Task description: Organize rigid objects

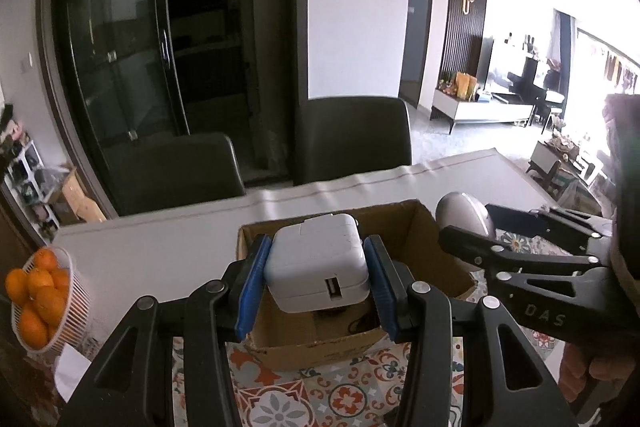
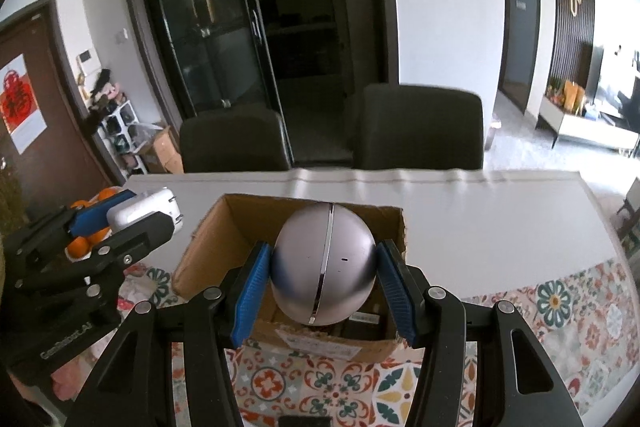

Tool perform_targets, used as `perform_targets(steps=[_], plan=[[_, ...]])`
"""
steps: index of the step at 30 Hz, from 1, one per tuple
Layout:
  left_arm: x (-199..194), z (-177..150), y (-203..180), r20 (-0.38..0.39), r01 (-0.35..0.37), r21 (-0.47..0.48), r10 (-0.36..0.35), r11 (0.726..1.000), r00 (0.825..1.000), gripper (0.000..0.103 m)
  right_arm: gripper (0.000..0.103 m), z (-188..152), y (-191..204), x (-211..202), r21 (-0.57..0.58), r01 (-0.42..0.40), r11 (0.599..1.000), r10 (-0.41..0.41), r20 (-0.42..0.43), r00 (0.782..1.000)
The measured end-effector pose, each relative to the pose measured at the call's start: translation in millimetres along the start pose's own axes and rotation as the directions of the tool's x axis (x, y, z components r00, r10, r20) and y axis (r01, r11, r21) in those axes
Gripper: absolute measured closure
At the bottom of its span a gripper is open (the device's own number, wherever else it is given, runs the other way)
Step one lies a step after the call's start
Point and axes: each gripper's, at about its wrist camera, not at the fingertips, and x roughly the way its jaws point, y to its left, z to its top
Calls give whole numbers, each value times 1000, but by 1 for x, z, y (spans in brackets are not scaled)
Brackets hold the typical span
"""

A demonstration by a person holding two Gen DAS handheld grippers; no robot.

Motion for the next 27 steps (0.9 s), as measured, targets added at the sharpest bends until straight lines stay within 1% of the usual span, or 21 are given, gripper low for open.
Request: perform_targets(steps=[5,10,12,14,17,22,23,25,26,27], plan=[[27,-2,4,-81,-10,-34,7,999,997,56,48,2,-11,30,24,1,1000,1,-76,997],[54,-11,10,-159,-10,-65,-1,998,987,56,48,1,-16,55,9,28,1000,-26,-130,991],[61,-16,12,-180,-21,-68,8,997,984,56,48,0,-18,63,5,28,1000,-26,-156,987],[66,-19,13,-194,-33,-68,19,997,981,56,48,-3,-19,72,-2,29,1000,-29,-189,982],[73,-23,14,-220,-32,-68,16,997,975,56,48,-8,-22,83,2,29,1000,-28,-226,974],[79,-28,14,-246,-42,-66,24,997,969,56,48,-15,-26,89,20,21,1000,-16,-247,969],[80,-29,14,-248,-46,-67,28,997,968,56,48,-17,-27,90,22,23,1000,-17,-253,967],[77,-28,13,-231,-60,-66,43,996,972,55,48,-19,-28,91,27,25,999,-17,-262,965],[77,-27,14,-228,-70,-65,54,995,972,53,48,-21,-29,92,29,31,999,-22,-269,963],[76,-26,13,-230,-74,-62,58,995,971,51,43,-21,-29,92,35,32,999,-22,-273,962]])
